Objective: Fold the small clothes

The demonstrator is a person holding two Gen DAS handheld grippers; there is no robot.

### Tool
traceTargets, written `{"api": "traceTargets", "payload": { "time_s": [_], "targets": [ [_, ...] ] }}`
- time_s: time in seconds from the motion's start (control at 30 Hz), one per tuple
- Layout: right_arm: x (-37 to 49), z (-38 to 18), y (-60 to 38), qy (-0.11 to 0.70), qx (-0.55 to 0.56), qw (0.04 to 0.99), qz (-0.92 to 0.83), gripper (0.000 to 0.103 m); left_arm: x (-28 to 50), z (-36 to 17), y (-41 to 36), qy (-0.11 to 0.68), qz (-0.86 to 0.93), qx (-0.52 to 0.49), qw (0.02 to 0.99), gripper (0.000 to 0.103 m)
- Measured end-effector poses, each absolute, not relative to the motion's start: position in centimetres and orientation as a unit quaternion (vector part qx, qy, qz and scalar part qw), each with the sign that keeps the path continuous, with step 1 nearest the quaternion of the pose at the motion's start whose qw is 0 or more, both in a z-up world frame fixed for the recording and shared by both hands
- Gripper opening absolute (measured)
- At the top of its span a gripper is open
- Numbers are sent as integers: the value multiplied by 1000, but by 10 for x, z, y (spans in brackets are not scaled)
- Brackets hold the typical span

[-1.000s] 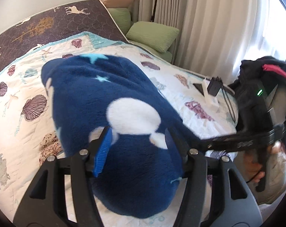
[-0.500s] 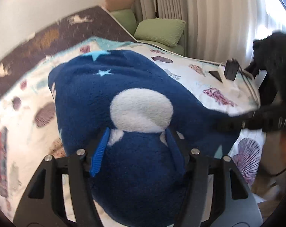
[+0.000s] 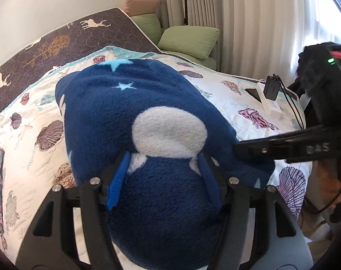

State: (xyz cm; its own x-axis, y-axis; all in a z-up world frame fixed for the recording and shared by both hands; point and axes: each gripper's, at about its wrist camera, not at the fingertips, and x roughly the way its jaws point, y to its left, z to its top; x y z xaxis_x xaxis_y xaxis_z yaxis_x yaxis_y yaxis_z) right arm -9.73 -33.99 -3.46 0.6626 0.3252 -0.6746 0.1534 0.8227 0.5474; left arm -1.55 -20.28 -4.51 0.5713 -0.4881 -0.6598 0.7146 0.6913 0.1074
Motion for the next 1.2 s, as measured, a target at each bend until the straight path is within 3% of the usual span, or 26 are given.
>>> {"api": "traceTargets", "payload": {
  "time_s": [0.1, 0.57, 0.77, 1.0, 1.2],
  "targets": [
    [-95, -49, -349, 402, 331, 852, 55, 14, -18, -50, -205, 289, -343, 193, 873, 66],
    [-98, -12, -325, 398, 235, 886, 27, 17, -30, -18, -186, 289, -342, 171, 877, 67],
    [-91, 25, -329, 351, 269, 896, 51, 29, -22, 3, -171, 261, -338, 155, 891, 73],
    [-59, 40, -315, 345, 257, 901, 65, 30, 17, 3, -163, 292, -320, 108, 895, 73],
    [-17, 9, -314, 403, 269, 873, 52, 33, 63, -44, -176, 393, -324, 80, 857, 73]
  ]
}}
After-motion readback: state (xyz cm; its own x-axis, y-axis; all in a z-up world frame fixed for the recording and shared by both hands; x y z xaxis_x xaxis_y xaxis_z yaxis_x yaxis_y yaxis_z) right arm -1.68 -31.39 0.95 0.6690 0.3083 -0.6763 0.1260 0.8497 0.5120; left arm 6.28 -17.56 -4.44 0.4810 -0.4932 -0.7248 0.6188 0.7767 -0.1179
